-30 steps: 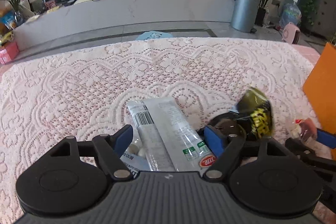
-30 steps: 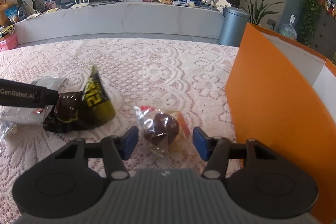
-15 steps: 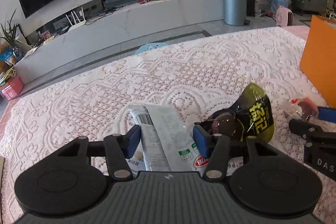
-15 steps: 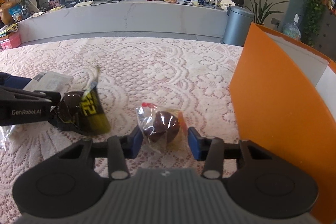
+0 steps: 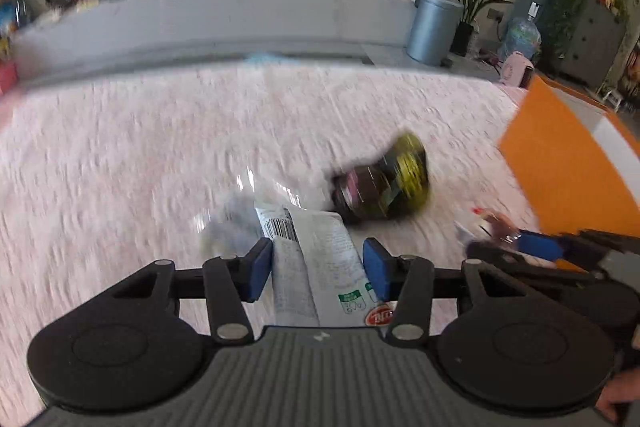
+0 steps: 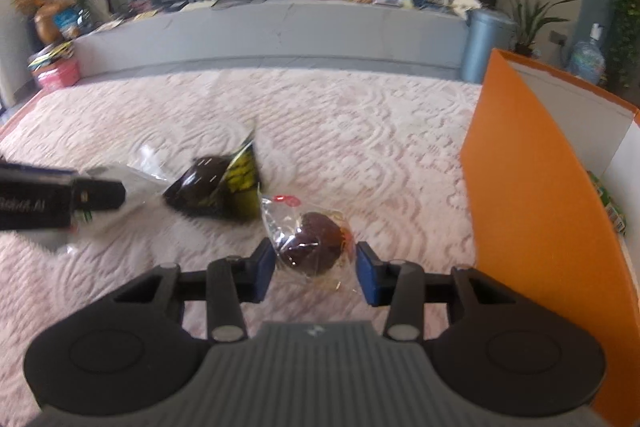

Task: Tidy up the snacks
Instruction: 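Grasp the white-green packet with left tool while right tool grasps the clear brown-snack bag, then lift and carry the white packet and clear bag toward the orange box with both tools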

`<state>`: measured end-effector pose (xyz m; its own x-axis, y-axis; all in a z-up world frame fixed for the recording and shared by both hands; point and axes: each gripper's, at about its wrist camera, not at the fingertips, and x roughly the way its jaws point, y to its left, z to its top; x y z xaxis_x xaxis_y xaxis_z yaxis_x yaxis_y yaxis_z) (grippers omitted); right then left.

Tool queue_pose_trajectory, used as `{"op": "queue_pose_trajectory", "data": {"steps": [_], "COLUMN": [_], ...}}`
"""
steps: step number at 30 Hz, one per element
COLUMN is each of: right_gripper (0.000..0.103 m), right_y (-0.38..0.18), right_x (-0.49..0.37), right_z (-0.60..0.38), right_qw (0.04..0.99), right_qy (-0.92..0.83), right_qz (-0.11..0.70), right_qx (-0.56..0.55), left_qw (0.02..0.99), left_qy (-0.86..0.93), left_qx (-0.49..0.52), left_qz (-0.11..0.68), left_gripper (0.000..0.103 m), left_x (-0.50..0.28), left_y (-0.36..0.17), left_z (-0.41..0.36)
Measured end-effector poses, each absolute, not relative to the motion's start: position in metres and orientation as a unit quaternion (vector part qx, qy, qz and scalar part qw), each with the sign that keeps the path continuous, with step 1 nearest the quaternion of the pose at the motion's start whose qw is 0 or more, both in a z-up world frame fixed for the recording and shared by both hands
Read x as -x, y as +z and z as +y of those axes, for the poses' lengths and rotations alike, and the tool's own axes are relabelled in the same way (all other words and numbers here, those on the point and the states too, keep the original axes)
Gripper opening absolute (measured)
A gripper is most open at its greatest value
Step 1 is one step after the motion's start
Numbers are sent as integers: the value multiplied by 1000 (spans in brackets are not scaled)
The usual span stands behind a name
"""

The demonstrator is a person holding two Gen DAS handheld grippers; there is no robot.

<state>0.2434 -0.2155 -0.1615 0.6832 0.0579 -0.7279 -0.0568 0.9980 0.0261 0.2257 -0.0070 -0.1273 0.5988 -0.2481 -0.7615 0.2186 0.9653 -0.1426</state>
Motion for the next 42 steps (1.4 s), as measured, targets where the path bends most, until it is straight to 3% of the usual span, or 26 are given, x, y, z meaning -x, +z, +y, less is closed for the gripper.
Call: {"op": "queue_pose_trajectory", "data": {"steps": [11, 15, 18, 26, 32, 38, 42], "right_gripper": [42, 43, 46, 49, 49, 51, 46], "right_y": [-169, -170, -169, -170, -173, -177, -177], "right_x": [-188, -185, -185, -185, -188, -192, -192], "right_z": [-215, -216, -216, -222, -223, -221, -218], "right_qw": [883, 885, 885, 887, 885, 886, 890], "right_qy": [74, 73, 74, 74, 72, 75, 73], "right_qz": [462, 458, 458, 451, 453, 450, 445], "right_qx": [-41, -44, -46, -67, -78, -84, -74], "left_qw": [857, 858, 855, 861, 868, 873, 875], "left_qy": [-137, -119, -114, -82, -78, -88, -91], "left_qx": [56, 48, 49, -12, -37, -42, -39], "left_qz": [494, 498, 503, 502, 489, 477, 474], "left_gripper": [58, 78, 85, 87, 86, 62, 60], "left_x": [-186, -184, -186, -186, -184, -180, -179], "left_y": [-149, -153, -154, -165, -168, -166, -165], "left_z": [2, 3, -2, -28, -30, -31, -30]}}
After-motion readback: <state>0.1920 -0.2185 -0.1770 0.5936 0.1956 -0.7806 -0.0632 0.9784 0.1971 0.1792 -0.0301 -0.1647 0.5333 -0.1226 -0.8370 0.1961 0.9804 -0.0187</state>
